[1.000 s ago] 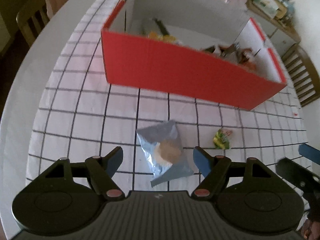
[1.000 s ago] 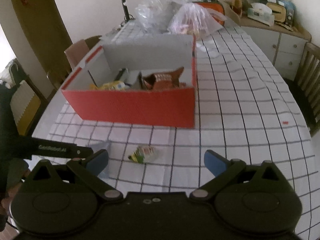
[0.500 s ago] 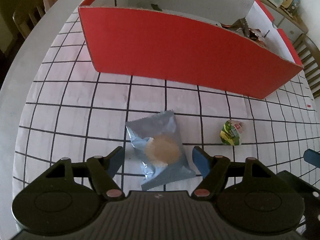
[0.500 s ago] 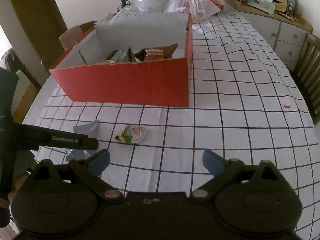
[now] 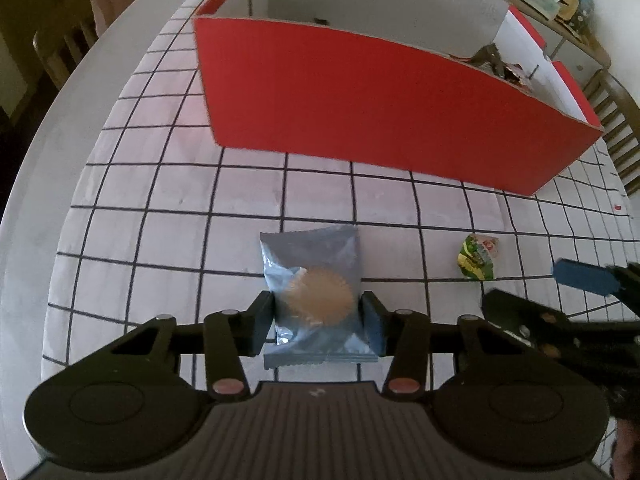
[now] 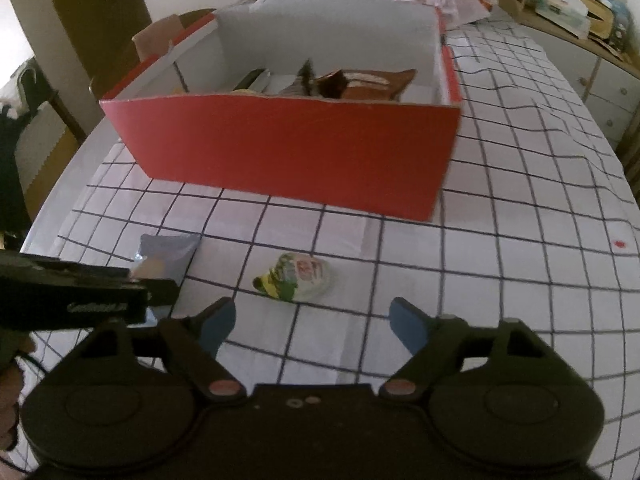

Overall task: Organize snacks
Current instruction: 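Grasp the blue cookie packet with the left gripper while the right grasps the green candy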

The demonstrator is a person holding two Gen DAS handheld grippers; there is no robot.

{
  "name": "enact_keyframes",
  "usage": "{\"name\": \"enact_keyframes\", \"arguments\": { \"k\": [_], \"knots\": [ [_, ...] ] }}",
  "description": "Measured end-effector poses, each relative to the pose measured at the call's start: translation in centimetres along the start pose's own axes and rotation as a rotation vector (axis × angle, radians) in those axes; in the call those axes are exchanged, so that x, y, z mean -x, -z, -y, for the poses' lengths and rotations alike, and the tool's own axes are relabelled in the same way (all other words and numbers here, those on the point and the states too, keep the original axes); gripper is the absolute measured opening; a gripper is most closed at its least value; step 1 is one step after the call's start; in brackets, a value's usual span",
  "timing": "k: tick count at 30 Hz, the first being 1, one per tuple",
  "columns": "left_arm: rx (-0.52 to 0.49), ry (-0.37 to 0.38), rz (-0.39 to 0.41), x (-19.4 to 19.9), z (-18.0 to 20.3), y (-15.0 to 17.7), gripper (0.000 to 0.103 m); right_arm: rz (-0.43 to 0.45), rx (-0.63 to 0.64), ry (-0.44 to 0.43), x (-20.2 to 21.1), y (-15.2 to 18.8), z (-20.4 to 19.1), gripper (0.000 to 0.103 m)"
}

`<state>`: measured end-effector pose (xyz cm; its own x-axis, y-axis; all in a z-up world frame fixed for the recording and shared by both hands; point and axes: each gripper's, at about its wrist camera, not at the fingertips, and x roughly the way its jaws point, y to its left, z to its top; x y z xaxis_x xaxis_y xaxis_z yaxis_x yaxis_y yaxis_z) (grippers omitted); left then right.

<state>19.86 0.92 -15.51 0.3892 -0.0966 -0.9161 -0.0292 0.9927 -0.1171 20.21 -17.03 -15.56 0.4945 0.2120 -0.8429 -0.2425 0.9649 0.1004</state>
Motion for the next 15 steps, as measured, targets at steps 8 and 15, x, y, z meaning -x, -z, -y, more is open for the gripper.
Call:
{"name": "enact_keyframes", "arguments": {
  "k": [8, 15],
  "knots": [
    [0.020, 0.006, -0.006, 0.4, -1.3, 0.3, 0.047, -0.016, 0.051, 0.023, -2.3, -1.0, -1.5, 0.072],
    [0.023, 0.011, -0.004, 0.5, -1.4, 0.3, 0.047, -0.023, 0.078, 0.051, -3.3, -1.0, -2.0, 0.053]
  ]
}}
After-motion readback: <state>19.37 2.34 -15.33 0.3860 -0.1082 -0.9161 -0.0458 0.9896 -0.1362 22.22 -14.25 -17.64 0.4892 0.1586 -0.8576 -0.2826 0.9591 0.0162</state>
